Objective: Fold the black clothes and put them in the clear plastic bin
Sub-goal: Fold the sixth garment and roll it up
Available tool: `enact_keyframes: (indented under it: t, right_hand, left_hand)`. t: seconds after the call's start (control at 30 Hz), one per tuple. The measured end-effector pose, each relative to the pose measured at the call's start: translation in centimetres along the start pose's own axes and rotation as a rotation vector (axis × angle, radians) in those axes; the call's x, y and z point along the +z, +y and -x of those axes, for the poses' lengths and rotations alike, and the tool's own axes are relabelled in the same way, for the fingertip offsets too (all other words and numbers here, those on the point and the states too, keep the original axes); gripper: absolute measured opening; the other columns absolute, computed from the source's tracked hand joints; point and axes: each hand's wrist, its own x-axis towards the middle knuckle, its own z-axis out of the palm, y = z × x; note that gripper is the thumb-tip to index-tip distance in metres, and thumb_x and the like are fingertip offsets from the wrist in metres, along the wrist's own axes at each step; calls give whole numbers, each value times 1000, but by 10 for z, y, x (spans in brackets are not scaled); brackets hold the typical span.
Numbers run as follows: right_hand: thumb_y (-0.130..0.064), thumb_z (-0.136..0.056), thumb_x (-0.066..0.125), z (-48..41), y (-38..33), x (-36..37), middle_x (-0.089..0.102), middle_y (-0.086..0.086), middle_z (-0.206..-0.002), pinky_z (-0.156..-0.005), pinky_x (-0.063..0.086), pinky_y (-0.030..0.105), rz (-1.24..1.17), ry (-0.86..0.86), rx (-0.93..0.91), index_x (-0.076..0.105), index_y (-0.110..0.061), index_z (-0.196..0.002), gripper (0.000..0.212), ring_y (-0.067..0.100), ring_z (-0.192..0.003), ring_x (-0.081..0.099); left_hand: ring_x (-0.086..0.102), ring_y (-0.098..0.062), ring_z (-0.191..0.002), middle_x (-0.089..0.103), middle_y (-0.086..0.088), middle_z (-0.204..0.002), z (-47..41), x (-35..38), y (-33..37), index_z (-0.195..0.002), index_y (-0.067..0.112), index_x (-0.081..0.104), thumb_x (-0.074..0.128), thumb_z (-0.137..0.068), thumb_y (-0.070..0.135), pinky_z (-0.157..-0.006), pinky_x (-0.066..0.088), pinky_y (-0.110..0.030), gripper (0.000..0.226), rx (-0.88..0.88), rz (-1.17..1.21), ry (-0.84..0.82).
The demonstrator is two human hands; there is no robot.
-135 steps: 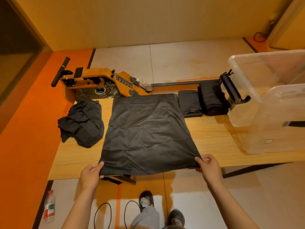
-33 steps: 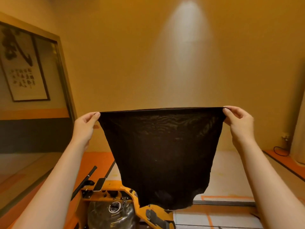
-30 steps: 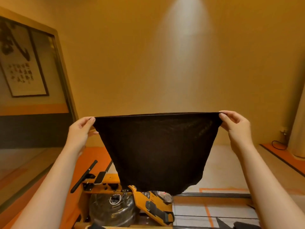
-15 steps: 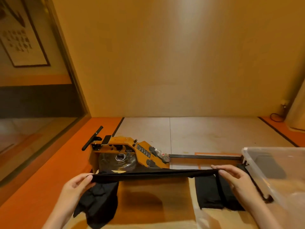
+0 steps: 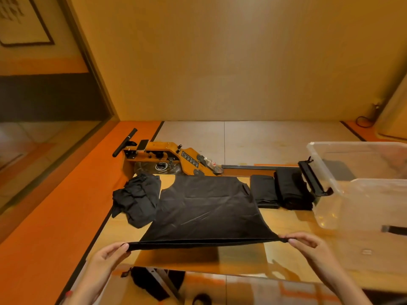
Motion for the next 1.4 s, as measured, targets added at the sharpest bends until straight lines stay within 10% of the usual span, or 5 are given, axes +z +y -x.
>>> enact_keyframes:
  t: [0.43, 0.57, 0.67, 0.8, 1.4]
  right_hand:
    - [-56, -38, 89, 45, 25, -22, 73, 17, -81, -63, 52, 15, 88, -83, 133, 78, -3, -80, 69, 29, -84, 68]
    - [-28, -55, 92, 38, 13, -17, 70, 26, -88, -59, 54, 17, -1, -106, 148, 76, 1, -78, 40, 25, -73, 68]
    - [-63, -23, 90, 21, 5, -9, 74, 10, -83, -61, 57, 22, 26, -29, 101, 78, -7, -79, 80, 19, -78, 71]
    - [-16, -82, 74, -19, -27, 10, 74, 2, -86, -68, 54, 30, 24, 57, -8, 76, -13, -88, 7, 26, -96, 67]
    - [-4, -93, 59, -202, -307, 60, 67, 3, -87, -81, 56, 25, -146, 557, -691, 67, -16, -87, 16, 12, -86, 66]
  left_hand:
    - [66, -34, -89, 71, -23, -92, 23, -28, -20, -88, -9, 72, 58, -90, -3, -72, 56, -36, 15, -212, -27, -138]
    - [69, -32, -91, 72, -22, -96, 15, -28, -14, -96, -10, 70, 58, -91, 2, -71, 60, -32, 17, -206, -1, -162]
    - [68, -30, -94, 73, -18, -95, 4, -19, 1, -97, -7, 70, 57, -93, 4, -89, 52, -40, 18, -134, 19, -144]
    - [65, -28, -104, 69, -17, -104, -32, 2, 32, -100, -3, 68, 55, -95, 9, -88, 56, -35, 18, 31, 26, -54]
    - [64, -10, -96, 66, 1, -99, -209, 32, 382, -96, 20, 64, 52, -99, 15, -88, 54, -27, 13, 662, 275, -37]
